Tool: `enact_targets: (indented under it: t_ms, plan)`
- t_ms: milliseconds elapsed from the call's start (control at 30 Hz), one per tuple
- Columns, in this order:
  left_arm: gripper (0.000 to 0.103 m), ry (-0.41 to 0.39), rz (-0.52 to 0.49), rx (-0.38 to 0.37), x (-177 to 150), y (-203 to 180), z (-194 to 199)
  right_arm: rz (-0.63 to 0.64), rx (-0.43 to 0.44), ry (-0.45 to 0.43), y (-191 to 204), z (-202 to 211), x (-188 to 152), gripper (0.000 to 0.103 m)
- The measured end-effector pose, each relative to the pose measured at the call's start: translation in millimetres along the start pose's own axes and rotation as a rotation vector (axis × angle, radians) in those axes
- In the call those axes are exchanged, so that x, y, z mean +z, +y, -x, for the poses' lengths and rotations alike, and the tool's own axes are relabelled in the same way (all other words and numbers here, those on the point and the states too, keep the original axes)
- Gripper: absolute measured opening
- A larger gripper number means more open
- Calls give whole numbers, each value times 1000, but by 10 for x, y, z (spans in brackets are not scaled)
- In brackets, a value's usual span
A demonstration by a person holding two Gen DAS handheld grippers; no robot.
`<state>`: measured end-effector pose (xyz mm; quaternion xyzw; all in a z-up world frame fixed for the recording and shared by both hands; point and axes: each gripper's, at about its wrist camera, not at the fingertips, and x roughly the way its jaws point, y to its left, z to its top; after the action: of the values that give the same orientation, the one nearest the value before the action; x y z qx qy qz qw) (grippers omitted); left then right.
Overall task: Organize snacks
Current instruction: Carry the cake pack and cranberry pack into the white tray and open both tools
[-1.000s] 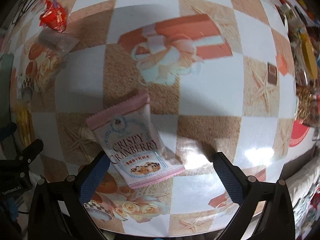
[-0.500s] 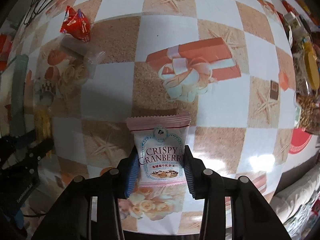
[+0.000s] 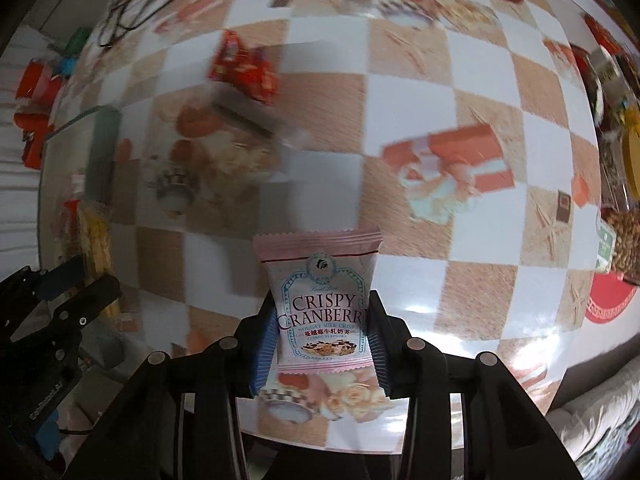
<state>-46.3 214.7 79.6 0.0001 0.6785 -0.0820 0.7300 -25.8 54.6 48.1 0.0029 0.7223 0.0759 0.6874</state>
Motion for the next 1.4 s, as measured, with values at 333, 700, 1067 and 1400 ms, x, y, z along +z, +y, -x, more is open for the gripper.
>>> enact_targets:
  t_ms: [333,700,1067,1400]
  plan:
    - [39,-57,108,7,-165,618,238,114,36,-36,699,231,206,43]
    - [39,-79,269,40,-481,1350,387,270,76,-46,1611,194,168,43]
    - [39,-57,390,42,-766,1856,354,411,85,-25,2533,18,282,43]
    - [39,-14,407,43,-912,1972,219,454,85,29,2936,-201,262,43]
